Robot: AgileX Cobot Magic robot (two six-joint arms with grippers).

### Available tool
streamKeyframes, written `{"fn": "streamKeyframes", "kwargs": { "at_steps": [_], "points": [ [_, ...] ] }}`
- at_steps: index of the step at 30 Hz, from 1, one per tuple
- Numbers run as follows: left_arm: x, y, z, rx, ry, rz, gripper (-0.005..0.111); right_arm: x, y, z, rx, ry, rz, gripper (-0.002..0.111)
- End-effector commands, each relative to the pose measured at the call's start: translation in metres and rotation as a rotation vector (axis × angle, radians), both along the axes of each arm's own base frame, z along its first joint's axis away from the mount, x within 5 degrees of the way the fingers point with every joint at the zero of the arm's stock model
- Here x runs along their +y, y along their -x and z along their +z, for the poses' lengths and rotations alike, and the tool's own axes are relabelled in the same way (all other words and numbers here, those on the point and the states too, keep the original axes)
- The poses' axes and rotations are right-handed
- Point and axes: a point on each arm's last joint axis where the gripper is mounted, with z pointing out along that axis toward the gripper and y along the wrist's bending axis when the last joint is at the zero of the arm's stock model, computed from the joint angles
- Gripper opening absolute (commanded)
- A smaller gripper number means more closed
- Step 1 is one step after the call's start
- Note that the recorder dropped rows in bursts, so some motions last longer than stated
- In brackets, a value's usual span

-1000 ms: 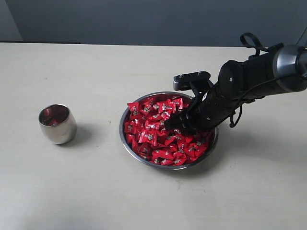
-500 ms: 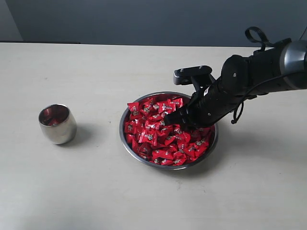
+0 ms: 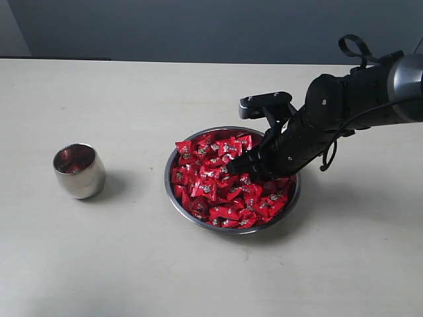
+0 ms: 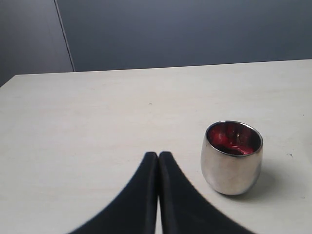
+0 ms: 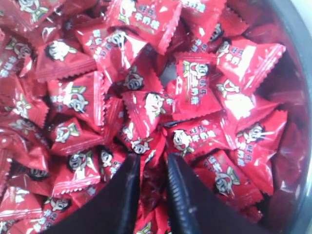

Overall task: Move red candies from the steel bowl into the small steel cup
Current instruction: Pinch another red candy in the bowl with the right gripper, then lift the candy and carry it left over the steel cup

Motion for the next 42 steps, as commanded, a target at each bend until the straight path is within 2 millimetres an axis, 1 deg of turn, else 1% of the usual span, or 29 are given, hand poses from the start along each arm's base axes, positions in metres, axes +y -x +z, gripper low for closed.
{"fn": "streamKeyframes", "kwargs": {
  "at_steps": [1,11,12,15,16,29,30,36,38,42],
  "points": [
    [0.000,0.000,-0.001,-0.003,0.004,0.001,0.000,0.000,-0.001,0.002,-0.006,0.005,0.011,0.021],
    [0.000,0.000,-0.001,-0.003,0.004,0.001,0.000,0.000,-0.001,0.002,-0.010,0.003,0.010,0.020],
    [0.000,0.000,-0.001,-0.003,0.004,0.001,0.000,0.000,-0.001,0.002,-0.012,0.003,0.010,0.018],
    [0.000,0.000,-0.001,-0.003,0.004,0.001,0.000,0.000,-0.001,0.002,-0.015,0.001,0.009,0.002],
    [0.000,0.000,-0.001,-0.003,0.004,0.001,0.000,0.000,-0.001,0.002,-0.015,0.001,0.009,-0.001],
    [0.000,0.000,-0.001,-0.003,0.004,0.001,0.000,0.000,-0.002,0.003,-0.023,-0.003,0.007,-0.001],
    [0.000,0.000,-0.001,-0.003,0.004,0.001,0.000,0.000,-0.002,0.005,-0.026,-0.005,0.007,-0.001],
    [0.000,0.000,-0.001,-0.003,0.004,0.001,0.000,0.002,-0.006,0.032,-0.110,-0.037,0.029,-0.001],
    [0.000,0.000,-0.001,-0.003,0.004,0.001,0.000,0.002,-0.006,0.035,-0.117,-0.043,0.027,-0.001],
    [0.000,0.000,-0.001,-0.003,0.004,0.001,0.000,0.003,-0.006,0.036,-0.118,-0.058,0.013,-0.001]
  ]
}}
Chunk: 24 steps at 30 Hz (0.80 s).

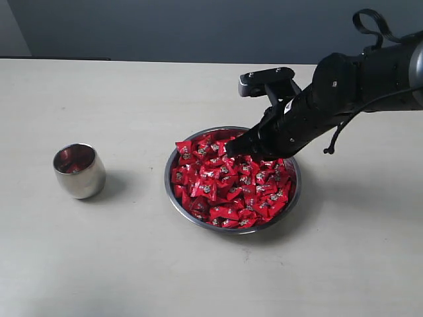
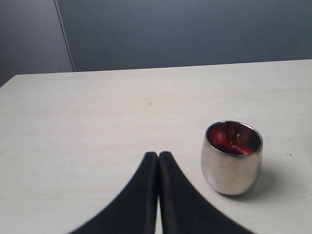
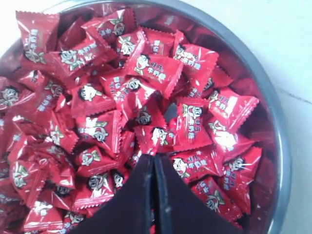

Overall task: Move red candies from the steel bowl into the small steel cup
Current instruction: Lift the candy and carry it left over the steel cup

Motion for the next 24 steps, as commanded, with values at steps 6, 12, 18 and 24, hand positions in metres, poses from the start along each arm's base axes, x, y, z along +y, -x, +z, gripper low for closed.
{"fn": "streamKeyframes", "kwargs": {
  "at_steps": [6,12,18,24],
  "points": [
    [0.000,0.000,-0.001,-0.003,0.004,0.001,0.000,0.012,-0.008,0.021,-0.048,-0.073,-0.013,-0.001],
    [0.000,0.000,-0.001,-0.003,0.004,0.001,0.000,0.052,-0.014,0.043,-0.107,-0.124,0.081,-0.001],
    [0.000,0.000,-0.001,-0.003,0.004,0.001,0.000,0.080,-0.015,0.047,-0.125,-0.151,0.129,-0.001],
    [0.000,0.000,-0.001,-0.003,0.004,0.001,0.000,0.114,-0.015,0.052,-0.111,-0.211,0.178,-0.001]
  ]
}}
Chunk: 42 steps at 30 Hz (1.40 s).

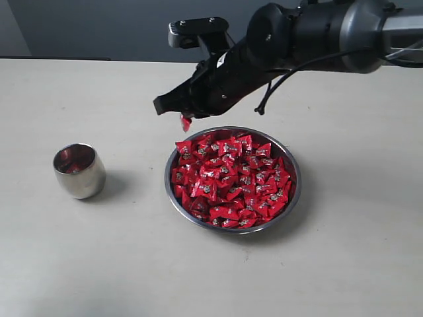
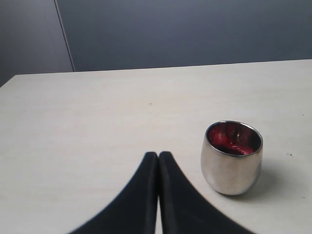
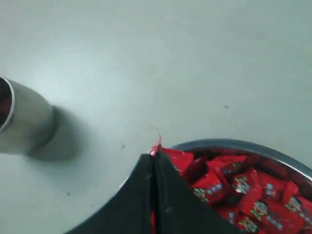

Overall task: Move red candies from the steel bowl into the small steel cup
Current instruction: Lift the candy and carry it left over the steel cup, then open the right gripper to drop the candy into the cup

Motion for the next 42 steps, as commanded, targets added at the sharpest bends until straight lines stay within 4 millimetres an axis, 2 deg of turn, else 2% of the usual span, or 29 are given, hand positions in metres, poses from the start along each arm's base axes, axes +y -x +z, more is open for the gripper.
{"fn": "streamKeyframes", "kwargs": {
  "at_steps": [1,11,20,29,36,42],
  "points": [
    [0.000,0.000,-0.001,-0.003,0.004,0.001,0.000,0.025,0.003,0.005,0.001,-0.035,0.052,-0.001],
    [0.000,0.000,-0.001,-0.003,0.004,0.001,0.000,0.087,0.019,0.004,0.005,-0.084,0.178,-0.001],
    [0.000,0.000,-0.001,-0.003,0.004,0.001,0.000,0.130,0.031,0.002,0.025,-0.107,0.270,-0.001],
    [0.000,0.000,-0.001,-0.003,0.004,0.001,0.000,0.146,0.040,-0.013,0.071,-0.089,0.314,-0.001],
    [0.000,0.000,-0.001,-0.003,0.004,0.001,0.000,0.146,0.039,-0.024,0.083,-0.070,0.314,-0.001],
    [0.000,0.000,-0.001,-0.003,0.004,0.001,0.000,0.146,0.038,-0.024,0.082,-0.068,0.314,-0.001]
  ]
}}
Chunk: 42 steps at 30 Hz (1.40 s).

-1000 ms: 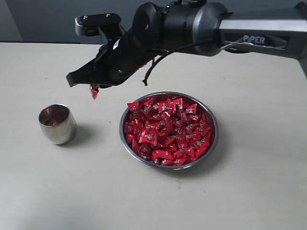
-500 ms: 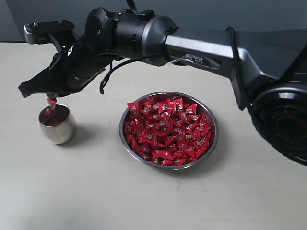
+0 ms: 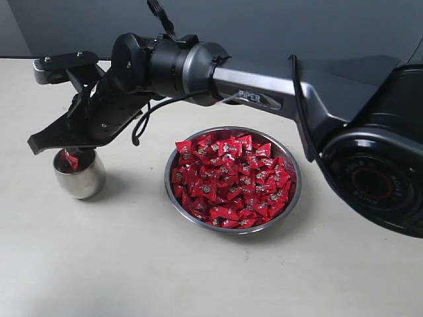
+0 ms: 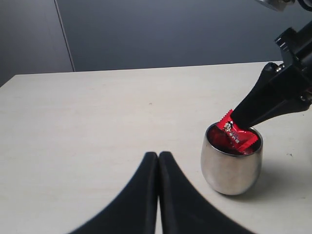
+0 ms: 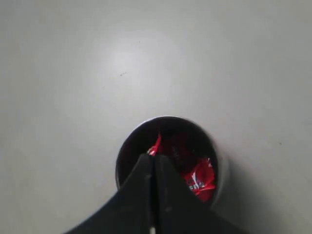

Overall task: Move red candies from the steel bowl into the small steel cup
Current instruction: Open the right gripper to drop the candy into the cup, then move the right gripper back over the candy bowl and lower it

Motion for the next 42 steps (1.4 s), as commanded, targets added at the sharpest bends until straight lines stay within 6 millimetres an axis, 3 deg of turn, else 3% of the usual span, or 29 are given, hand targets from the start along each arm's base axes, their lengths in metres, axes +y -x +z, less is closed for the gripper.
{"fn": "streamKeyframes", "kwargs": {
  "at_steps": [1,4,9,11,19,22,24,25,36,42],
  "points": [
    [0.000,0.000,-0.001,-0.003,0.004,0.001,0.000,0.000,0.000,0.002,-0.016,0.002,0.014,-0.001],
    [0.000,0.000,-0.001,-0.003,0.004,0.001,0.000,0.000,0.001,0.002,-0.016,0.011,0.026,0.005],
    [0.000,0.000,-0.001,-0.003,0.004,0.001,0.000,0.000,0.001,0.002,-0.015,0.012,0.027,0.037],
    [0.000,0.000,-0.001,-0.003,0.004,0.001,0.000,0.000,0.001,0.002,-0.015,0.012,0.027,0.040],
    [0.000,0.000,-0.001,-0.003,0.004,0.001,0.000,0.000,0.001,0.003,-0.021,0.013,0.029,0.039],
    [0.000,0.000,-0.001,-0.003,0.004,0.001,0.000,-0.003,0.000,0.010,-0.063,0.022,0.039,0.021],
    [0.000,0.000,-0.001,-0.003,0.004,0.001,0.000,-0.005,-0.001,0.018,-0.103,0.024,0.047,0.002],
    [0.000,0.000,-0.001,-0.003,0.004,0.001,0.000,-0.006,-0.002,0.023,-0.128,0.024,0.050,0.000],
    [0.000,0.000,-0.001,-0.003,0.004,0.001,0.000,-0.028,-0.016,0.079,-0.302,-0.046,0.008,-0.001],
    [0.000,0.000,-0.001,-0.003,0.004,0.001,0.000,-0.061,-0.027,0.082,-0.322,-0.059,-0.074,-0.001]
  ]
}}
